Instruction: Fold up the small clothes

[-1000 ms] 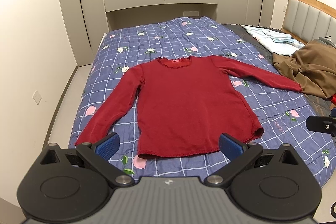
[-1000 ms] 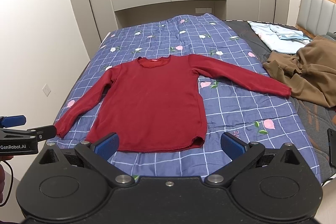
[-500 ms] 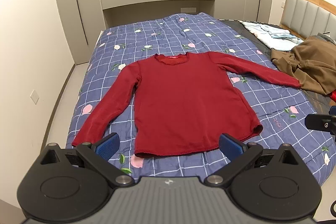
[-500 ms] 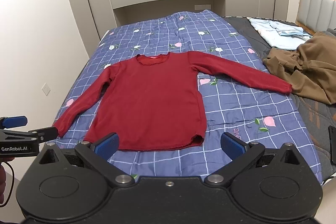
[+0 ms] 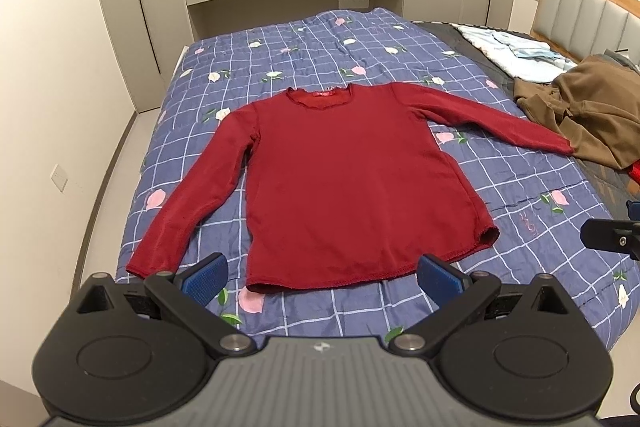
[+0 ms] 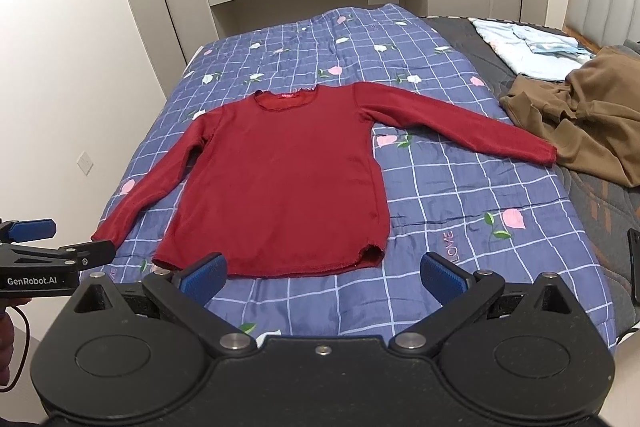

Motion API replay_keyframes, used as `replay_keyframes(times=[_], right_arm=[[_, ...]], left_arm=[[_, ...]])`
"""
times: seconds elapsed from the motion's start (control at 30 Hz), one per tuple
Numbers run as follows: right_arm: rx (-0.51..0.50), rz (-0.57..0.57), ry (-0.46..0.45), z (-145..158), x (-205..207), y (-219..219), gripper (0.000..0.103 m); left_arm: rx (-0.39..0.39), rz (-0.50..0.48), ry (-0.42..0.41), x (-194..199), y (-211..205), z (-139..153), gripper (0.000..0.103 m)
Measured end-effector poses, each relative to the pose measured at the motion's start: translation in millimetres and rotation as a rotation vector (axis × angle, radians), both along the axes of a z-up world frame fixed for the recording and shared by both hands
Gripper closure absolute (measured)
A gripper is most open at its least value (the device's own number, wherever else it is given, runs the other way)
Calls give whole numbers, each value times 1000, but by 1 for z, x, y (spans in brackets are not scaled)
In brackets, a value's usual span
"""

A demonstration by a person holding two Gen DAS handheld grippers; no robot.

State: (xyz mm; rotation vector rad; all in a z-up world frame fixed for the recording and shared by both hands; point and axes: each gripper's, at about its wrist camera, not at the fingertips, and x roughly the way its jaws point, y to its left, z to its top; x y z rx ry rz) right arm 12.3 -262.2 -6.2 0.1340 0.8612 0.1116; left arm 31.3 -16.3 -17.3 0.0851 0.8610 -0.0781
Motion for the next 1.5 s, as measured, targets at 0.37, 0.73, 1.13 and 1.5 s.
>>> replay_keyframes(times=[0.37,0.73,1.13,1.5], right_arm=[[9,-11,55,-15,12,-9,0],[38,-10,153,-45,42,-32,0],[142,-156,132,-105,126,-112,0],[236,-468,66,-177,241,-219,0]], left_arm=[[12,-20,62,17,-13,-14,1],[35,-2,177,50,-35,-42,1],[91,16,231,151,-98,-86,1],[80,33,76,316,-187,-119,1]])
